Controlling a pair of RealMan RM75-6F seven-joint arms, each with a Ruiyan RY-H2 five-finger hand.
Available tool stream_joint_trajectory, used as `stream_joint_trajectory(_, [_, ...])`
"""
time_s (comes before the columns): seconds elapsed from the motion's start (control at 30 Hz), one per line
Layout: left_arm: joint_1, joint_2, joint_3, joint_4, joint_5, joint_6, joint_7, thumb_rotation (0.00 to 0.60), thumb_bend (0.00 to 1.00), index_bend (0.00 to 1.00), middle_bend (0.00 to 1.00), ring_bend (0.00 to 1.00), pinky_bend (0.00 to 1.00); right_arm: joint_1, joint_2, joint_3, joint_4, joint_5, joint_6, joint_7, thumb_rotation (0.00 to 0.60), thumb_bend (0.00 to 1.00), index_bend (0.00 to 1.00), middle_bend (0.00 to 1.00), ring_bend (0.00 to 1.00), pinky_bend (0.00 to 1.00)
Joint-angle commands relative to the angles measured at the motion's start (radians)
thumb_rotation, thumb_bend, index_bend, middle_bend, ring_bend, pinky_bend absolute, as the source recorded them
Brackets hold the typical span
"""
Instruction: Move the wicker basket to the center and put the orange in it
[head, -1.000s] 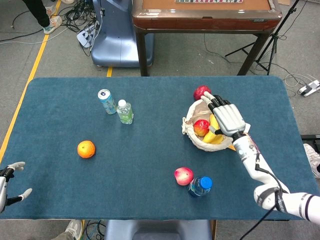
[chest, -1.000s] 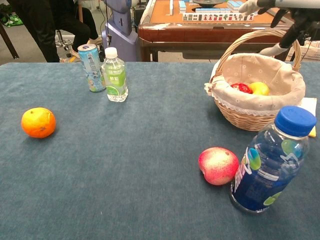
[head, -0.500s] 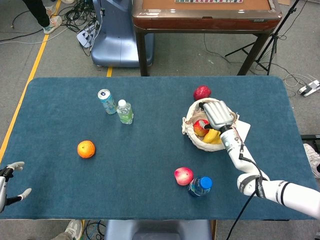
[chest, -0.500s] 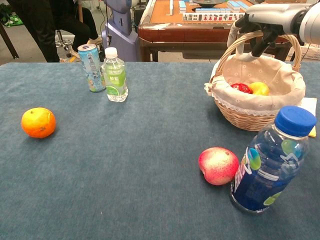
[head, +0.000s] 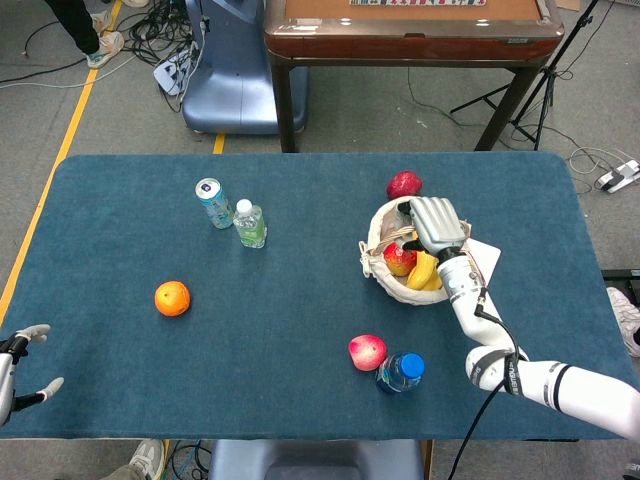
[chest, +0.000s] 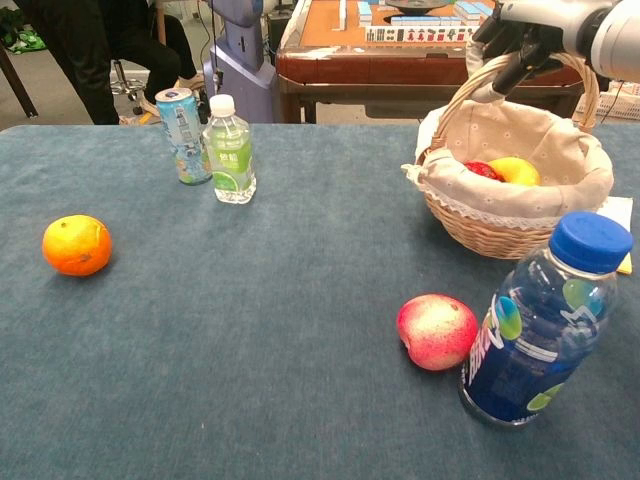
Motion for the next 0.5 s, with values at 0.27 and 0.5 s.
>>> stream_joint_trajectory(0.27, [0.003,-0.001,0.001,0.006,0.004,0.002,-0.01,0.6,0.07,0.35,0.35,0.42,0.39,0.045,0.02,0.042,-0.122,0.057,-0.005,0.017,0.6,0.33,0.69,0.72,0.82,0.97])
stream_joint_trajectory(0.5, [0.007,0.003,0.001,0.012,0.005,0.008,-0.022,0.6,0.07,0.35,0.35,0.42,0.39,0.13,-0.058,0.05,-0.119,0.104,0.029,-0.046,0.6,0.33,0.69,0.72,0.82,0.97])
